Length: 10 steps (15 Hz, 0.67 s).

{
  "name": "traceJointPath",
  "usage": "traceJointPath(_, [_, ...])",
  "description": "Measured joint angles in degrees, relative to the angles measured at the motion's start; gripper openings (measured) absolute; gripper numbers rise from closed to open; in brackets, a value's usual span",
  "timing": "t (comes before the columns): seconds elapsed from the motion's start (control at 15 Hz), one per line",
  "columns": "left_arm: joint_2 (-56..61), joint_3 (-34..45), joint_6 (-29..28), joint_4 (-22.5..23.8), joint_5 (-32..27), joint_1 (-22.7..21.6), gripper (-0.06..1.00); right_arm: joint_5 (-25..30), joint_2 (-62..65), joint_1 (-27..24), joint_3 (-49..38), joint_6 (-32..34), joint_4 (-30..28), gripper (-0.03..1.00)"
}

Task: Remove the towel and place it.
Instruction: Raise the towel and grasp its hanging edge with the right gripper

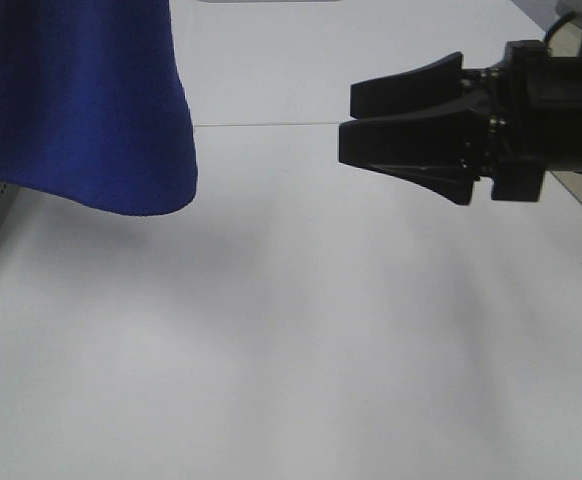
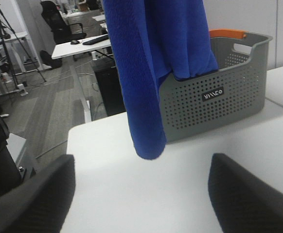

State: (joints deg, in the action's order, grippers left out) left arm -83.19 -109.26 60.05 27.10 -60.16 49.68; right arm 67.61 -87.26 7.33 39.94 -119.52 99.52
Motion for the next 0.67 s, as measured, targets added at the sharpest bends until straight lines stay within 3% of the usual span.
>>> traceJointPath(0.2, [0.00,0.00,0.11,-1.15,-0.06,0.00,0.00,-0.23,-8.48,6.88,8.14,0.40,0.11,0.75])
traceJointPath(0.47, [0.00,0.00,0.11,-2.18,-0.11,0.00,0.00,-5.56,-16.50,14.38,16.90,1.49,0.11,0.74])
traceJointPath(0.67, [0.00,0.00,0.11,-3.38,-0.17,0.00,0.00,-8.19,-19.94,17.13,21.14,2.41,0.11,0.74])
